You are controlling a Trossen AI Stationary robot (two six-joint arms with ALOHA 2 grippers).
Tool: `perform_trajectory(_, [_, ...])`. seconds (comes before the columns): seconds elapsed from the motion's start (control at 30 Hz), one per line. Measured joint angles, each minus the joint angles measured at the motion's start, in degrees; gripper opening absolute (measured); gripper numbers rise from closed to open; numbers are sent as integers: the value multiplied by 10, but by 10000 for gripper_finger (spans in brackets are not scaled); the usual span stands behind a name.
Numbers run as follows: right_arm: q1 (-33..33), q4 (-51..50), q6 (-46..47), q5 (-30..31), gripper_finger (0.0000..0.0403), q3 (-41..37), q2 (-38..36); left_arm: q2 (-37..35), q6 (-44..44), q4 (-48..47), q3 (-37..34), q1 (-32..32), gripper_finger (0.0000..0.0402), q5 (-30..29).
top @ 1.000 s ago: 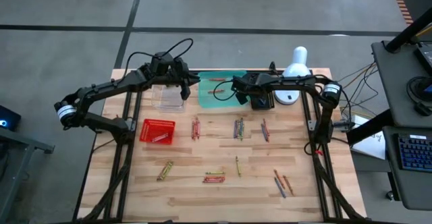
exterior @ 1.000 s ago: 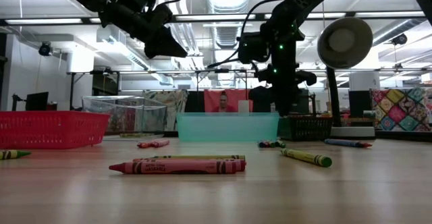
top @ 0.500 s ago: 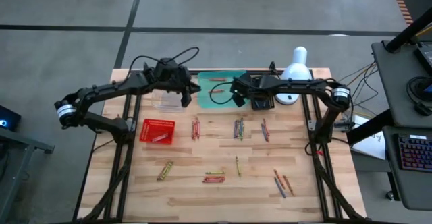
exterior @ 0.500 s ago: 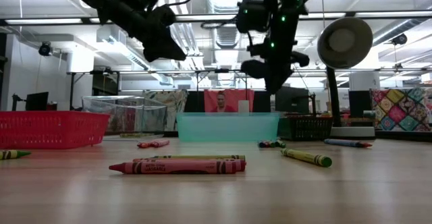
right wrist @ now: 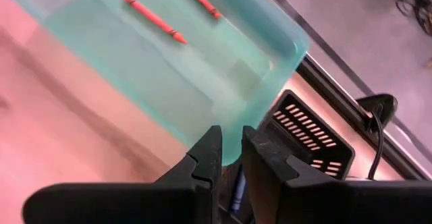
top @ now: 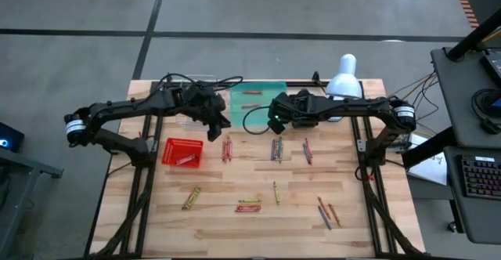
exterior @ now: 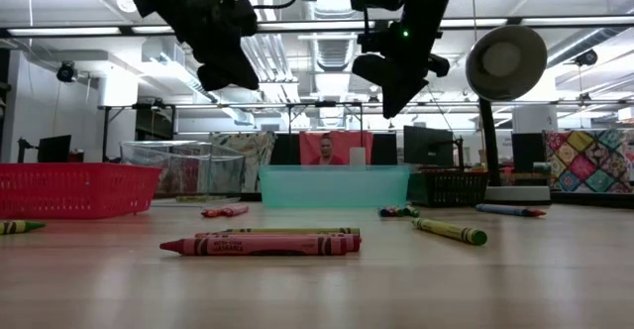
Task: Sort crayons
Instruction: Put the green crayon into the transparent bin
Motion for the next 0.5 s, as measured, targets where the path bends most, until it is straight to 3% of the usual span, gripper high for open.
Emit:
perform_trajectory(0.33, [19,0,-11,0,50,0,0,2,-147,-39,1,-94,39,-4])
perform_trajectory(0.5, [24,-1,-14,0,50,-6,0,2,-226,-95,1,-161,39,-47])
